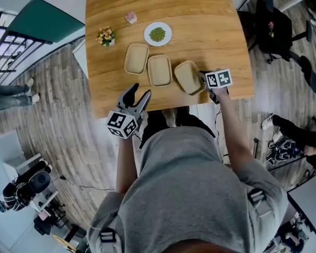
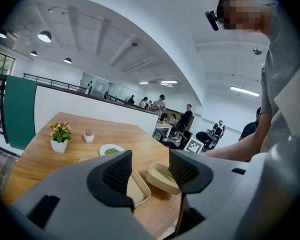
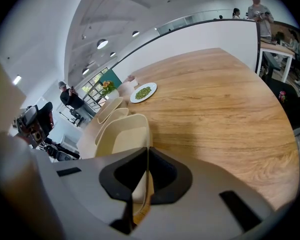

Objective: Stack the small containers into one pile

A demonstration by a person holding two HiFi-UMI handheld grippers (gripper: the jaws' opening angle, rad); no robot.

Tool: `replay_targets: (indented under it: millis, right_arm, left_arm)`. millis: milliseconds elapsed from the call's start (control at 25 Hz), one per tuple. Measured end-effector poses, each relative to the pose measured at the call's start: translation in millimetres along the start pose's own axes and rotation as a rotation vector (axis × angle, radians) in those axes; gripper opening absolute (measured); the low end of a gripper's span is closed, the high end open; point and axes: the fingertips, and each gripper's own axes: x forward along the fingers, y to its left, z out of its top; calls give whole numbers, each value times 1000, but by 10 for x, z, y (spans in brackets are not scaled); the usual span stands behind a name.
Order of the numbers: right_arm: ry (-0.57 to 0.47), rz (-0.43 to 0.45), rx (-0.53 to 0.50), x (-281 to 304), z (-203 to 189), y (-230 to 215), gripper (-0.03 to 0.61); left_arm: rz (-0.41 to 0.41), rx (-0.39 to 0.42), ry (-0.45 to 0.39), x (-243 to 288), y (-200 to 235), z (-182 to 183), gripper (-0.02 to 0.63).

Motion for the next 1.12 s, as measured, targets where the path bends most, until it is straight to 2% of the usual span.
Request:
replay_targets:
  millis: [320, 600, 1120]
  right_arm:
    - [-66, -72, 148, -38, 33, 152, 20]
    - [-104, -117, 236, 4, 84, 361, 20]
    - [-152, -161, 300, 227, 243, 703, 20]
  left_arm:
    - [-75, 18, 21, -115, 342, 125, 247]
    - [-160, 36, 45, -132, 528, 197, 247]
    - [-250, 64, 73, -180, 934, 275, 247]
